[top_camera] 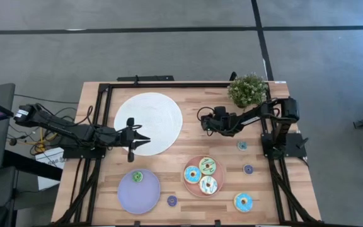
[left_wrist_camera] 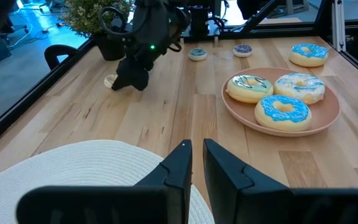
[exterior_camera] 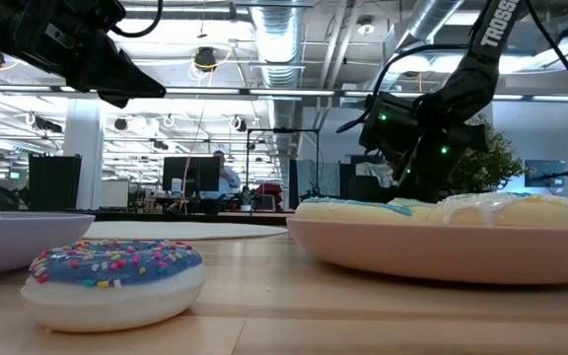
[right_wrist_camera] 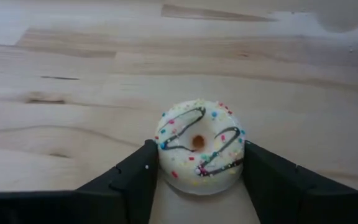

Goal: Pick & Place donuts
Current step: Put the small white donut on the purple plate

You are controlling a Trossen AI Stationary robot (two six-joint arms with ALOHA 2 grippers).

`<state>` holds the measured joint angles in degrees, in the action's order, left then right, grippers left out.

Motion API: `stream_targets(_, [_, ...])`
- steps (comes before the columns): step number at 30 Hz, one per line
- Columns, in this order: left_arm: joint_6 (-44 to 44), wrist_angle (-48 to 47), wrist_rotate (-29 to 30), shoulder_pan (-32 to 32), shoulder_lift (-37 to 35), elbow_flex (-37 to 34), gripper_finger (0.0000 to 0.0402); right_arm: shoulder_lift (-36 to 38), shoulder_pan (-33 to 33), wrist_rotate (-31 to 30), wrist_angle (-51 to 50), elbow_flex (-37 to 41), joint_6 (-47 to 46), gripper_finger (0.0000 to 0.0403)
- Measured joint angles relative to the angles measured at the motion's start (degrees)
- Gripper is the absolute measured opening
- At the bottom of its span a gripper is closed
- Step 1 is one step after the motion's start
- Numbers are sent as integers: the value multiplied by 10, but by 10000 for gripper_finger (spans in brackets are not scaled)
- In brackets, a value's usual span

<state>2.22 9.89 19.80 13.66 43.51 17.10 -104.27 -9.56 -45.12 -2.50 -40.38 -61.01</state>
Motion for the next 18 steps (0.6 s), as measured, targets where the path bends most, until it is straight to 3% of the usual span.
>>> stream_targets(12, [2, 0, 0, 0, 0, 0, 31, 12, 11, 17, -3, 0, 9, 153])
stream_targets(18, [2, 0, 0, 0, 0, 0, 31, 82, 65, 34, 13, 0, 127, 151])
